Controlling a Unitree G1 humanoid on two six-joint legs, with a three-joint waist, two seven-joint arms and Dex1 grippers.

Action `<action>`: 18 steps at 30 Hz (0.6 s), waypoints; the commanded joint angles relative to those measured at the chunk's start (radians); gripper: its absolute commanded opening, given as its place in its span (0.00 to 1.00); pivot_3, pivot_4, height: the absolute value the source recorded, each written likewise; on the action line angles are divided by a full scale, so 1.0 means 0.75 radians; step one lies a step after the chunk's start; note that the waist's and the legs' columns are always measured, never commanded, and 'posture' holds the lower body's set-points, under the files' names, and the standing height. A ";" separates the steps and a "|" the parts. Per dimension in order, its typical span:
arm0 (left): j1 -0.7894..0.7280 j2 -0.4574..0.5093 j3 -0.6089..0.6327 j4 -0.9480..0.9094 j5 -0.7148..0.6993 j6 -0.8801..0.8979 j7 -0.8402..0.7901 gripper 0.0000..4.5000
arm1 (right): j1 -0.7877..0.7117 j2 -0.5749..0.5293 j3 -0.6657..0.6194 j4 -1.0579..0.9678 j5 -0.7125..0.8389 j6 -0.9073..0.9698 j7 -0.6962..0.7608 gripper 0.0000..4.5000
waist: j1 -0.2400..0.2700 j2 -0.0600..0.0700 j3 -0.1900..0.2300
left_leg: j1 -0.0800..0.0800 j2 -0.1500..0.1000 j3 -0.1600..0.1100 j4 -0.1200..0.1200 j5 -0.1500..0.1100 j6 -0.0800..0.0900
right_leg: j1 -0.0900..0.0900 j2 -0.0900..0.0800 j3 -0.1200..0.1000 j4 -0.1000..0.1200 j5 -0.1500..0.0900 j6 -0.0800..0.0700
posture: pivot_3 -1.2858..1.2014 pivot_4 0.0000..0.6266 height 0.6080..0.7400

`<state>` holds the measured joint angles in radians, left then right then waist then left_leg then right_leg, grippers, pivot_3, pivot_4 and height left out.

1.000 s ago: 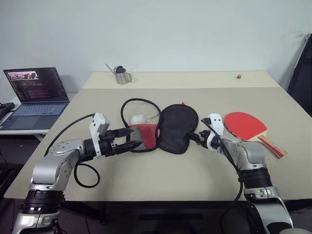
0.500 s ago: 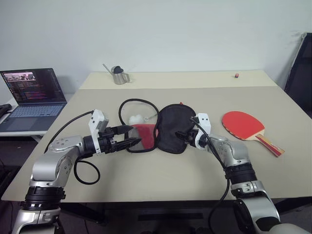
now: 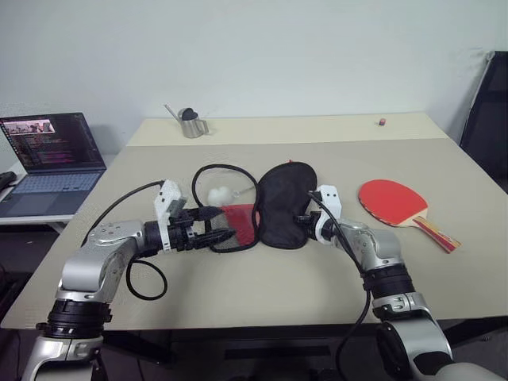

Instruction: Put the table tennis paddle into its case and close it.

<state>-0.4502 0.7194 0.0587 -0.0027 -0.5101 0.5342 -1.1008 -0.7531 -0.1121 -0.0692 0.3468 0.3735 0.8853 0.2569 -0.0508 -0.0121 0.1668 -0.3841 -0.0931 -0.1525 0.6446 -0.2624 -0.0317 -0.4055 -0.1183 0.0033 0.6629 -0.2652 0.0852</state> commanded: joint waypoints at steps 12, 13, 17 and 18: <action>-0.189 -0.083 -0.186 0.009 0.048 -0.069 -0.150 0.87 | 0.122 -0.180 -0.176 -0.361 0.099 0.273 -0.010 0.01 | 0.001 0.000 0.000 | 0.000 0.001 0.006 0.000 -0.001 0.001 | -0.002 0.001 0.005 0.001 0.000 0.000 | 0.52 0.24 1.00; -0.198 -0.093 -0.194 0.017 0.051 -0.072 -0.154 0.87 | 0.134 -0.189 -0.188 -0.388 0.107 0.297 -0.013 0.01 | 0.001 0.000 0.000 | 0.000 0.001 0.006 0.000 -0.001 0.002 | -0.002 0.001 0.005 0.001 0.000 0.000 | 0.52 0.24 1.00; -0.232 -0.125 -0.219 0.050 0.067 -0.089 -0.178 0.87 | 0.189 -0.231 -0.210 -0.490 0.136 0.390 -0.007 0.01 | 0.001 0.000 0.000 | 0.000 0.001 0.008 0.000 -0.002 0.004 | -0.002 0.001 0.007 0.001 0.000 0.000 | 0.52 0.24 1.00; -0.238 -0.130 -0.224 0.057 0.070 -0.094 -0.183 0.87 | 0.200 -0.243 -0.213 -0.507 0.142 0.408 -0.002 0.01 | 0.000 0.000 0.000 | 0.000 0.001 0.008 0.000 -0.002 0.004 | -0.002 0.001 0.007 0.001 0.000 0.000 | 0.52 0.24 1.00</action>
<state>-0.6056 0.6232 -0.1156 0.0441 -0.4598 0.4866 -1.2234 -0.6047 -0.2761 -0.2070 0.0212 0.4597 1.1701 0.2529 -0.0505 -0.0123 0.1668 -0.3837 -0.0924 -0.1465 0.6448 -0.2639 -0.0288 -0.4070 -0.1174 0.0085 0.6634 -0.2651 0.0855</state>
